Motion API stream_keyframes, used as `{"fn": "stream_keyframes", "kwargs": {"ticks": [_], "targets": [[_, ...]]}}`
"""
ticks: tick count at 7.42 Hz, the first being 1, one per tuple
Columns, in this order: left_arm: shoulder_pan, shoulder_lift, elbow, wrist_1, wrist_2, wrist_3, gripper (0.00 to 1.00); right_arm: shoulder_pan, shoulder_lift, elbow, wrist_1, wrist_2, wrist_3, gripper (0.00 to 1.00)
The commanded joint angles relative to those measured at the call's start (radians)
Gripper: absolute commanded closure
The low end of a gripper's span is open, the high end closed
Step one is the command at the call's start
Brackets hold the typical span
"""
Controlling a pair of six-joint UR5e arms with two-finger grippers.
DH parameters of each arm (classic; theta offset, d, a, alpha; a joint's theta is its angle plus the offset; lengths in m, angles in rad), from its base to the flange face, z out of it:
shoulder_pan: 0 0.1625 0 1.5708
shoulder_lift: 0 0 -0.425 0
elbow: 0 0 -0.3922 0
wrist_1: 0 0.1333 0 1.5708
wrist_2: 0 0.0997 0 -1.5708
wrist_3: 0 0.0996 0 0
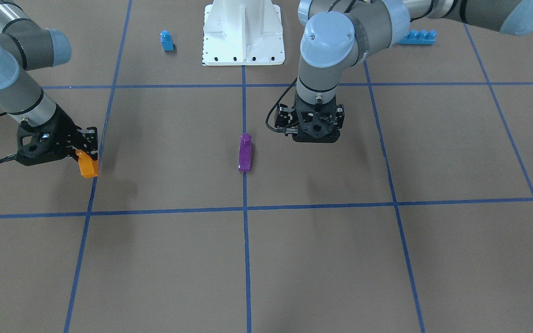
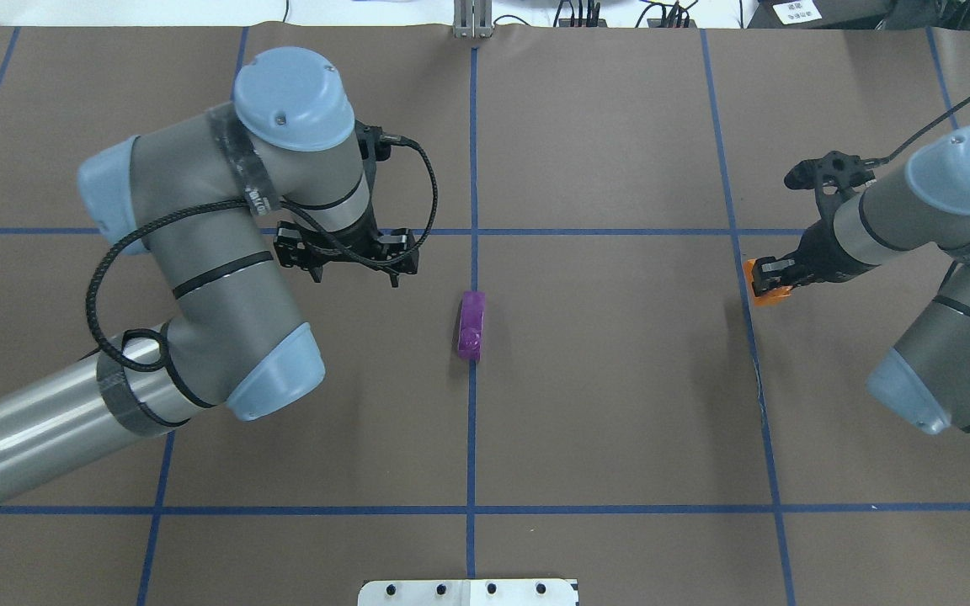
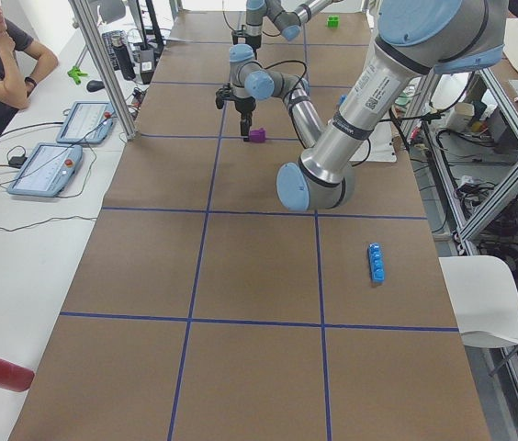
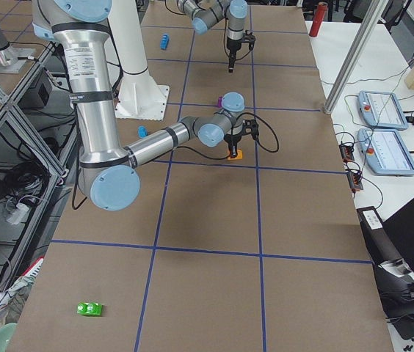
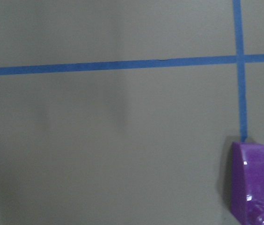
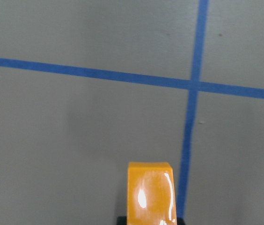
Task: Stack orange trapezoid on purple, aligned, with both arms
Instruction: 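Carry the orange block with the right gripper over the purple block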
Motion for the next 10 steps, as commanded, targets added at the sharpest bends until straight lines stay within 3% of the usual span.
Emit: {"fn": "stream_keyframes", "kwargs": {"ticks": [1, 2, 3, 6, 10], "targets": [[-0.038, 0.126, -0.099, -0.001, -0.001, 0.099, 0.00, -0.111, 0.202, 0.020, -0.142, -0.043, 0.217, 1.00], [-0.056, 0.151, -0.112, -0.003, -0.022, 0.122, 0.00, -0.175, 0.326, 0.020, -0.267, -0.055, 0.317, 1.00], [-0.065, 0.166, -0.119, -0.003, -0.031, 0.134, 0.00, -0.238, 0.419, 0.008, -0.347, -0.122, 0.383, 1.00], [-0.067, 0.171, -0.120, -0.004, -0.033, 0.134, 0.00, -0.324, 0.548, -0.120, -0.357, -0.199, 0.476, 1.00], [-0.061, 0.169, -0.120, -0.004, -0.031, 0.126, 0.00, -0.329, 0.600, -0.173, -0.356, -0.225, 0.479, 1.00]]}}
